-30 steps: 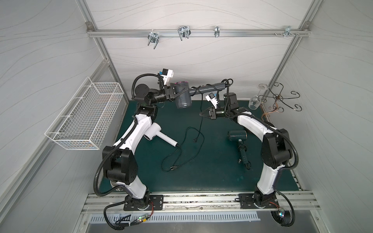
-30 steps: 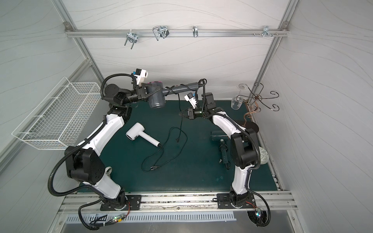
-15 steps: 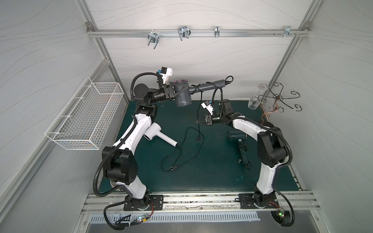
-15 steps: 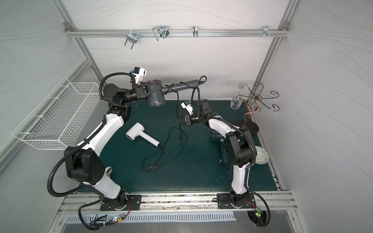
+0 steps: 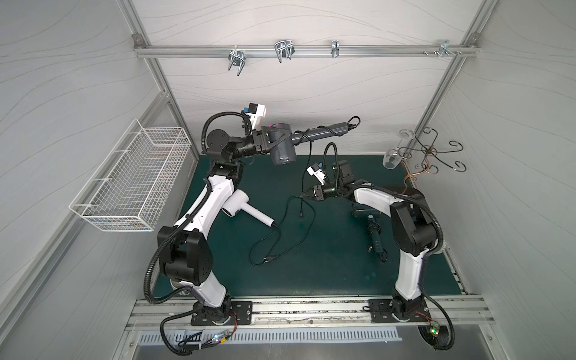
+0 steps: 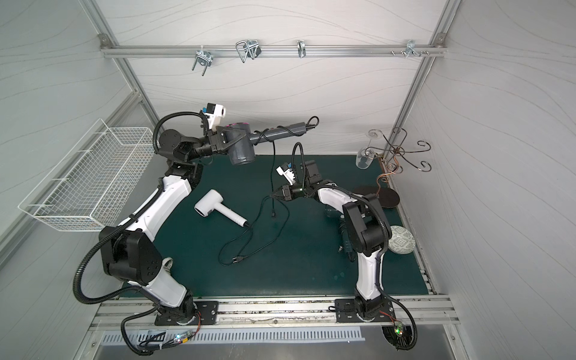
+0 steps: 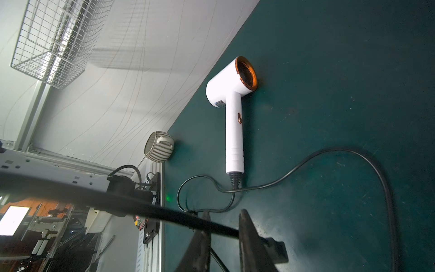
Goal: Wrap the cord around the hair dryer
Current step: Wrap the power cord around the hair dryer.
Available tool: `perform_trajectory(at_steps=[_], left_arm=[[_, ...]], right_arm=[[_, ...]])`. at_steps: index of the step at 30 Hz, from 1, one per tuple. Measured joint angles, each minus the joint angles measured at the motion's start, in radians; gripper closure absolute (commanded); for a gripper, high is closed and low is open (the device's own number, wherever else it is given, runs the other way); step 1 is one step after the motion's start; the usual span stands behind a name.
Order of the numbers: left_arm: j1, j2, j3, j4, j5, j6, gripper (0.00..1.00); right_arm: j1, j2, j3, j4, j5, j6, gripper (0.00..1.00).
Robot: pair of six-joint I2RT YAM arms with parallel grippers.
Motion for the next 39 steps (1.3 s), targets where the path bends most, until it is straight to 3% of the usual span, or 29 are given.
perform_trajectory(at_steps=[15,21,25,39], left_arm=[[0.0,0.0,0.0,0.021,-0.016,-0.007,1.0],[0.0,0.0,0.0,0.021,-0.018,-0.008,1.0],[0.003,0.0,0.0,0.021,-0.018,-0.008,1.0],[0.022,0.0,0.0,0.028,-0.023,-0.014,1.0]], right_arm=[[0.027,0.022,-0.066,0.117,0.079,0.008,0.68],[0.032,0.022,-0.108,0.179,0.14,0.01,0.77],[0.032,0.016,-0.112,0.196,0.155,0.008,0.73],[0.032,-0.228,-0.328,0.208,0.251,-0.117,0.61]])
